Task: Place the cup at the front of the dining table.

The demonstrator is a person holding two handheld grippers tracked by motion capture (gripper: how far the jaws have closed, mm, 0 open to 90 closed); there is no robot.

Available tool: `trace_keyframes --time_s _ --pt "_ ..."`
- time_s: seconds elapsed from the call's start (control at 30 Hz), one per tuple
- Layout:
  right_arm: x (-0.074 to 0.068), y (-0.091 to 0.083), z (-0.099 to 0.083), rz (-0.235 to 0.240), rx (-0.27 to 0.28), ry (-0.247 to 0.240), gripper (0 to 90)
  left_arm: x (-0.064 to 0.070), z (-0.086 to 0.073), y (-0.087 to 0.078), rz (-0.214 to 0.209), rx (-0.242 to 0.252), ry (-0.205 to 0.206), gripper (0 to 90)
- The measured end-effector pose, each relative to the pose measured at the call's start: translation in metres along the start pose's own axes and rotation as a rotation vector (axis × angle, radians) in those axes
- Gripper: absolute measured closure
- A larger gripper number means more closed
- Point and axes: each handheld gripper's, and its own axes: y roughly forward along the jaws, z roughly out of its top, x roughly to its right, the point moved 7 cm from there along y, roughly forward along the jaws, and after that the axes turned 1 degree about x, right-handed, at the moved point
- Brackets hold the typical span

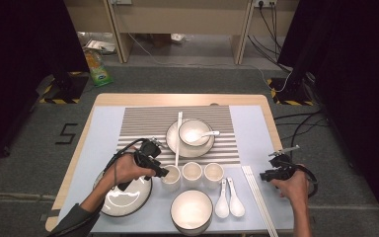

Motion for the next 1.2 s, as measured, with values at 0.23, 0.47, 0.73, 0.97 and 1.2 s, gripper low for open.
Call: trace_keyframes --time_s 0.23,0.47,0.73,0.97,1.2 --pt "0.000 0.000 0.000 0.002 -0.001 -0.001 68.2 0.001 0.002 0.007 0.001 -0.027 0.021 61.0" --pt "0.000 0.000 0.000 0.005 0.001 0.000 68.2 0.002 0.005 0.014 0.012 -0.045 0.033 67.6" --pt "0.001 0.000 0.000 0.008 0.007 0.002 68.0 0.006 0.008 0.023 0.027 -0.067 0.054 70.9" --pt "0.001 0.000 -0.001 0.011 0.011 0.003 68.0 0.007 0.008 0.030 0.042 -0.099 0.093 74.5" --pt "0.001 0.000 -0.001 0.011 0.011 0.003 67.8 0.005 0.006 0.028 0.055 -0.119 0.139 79.9"
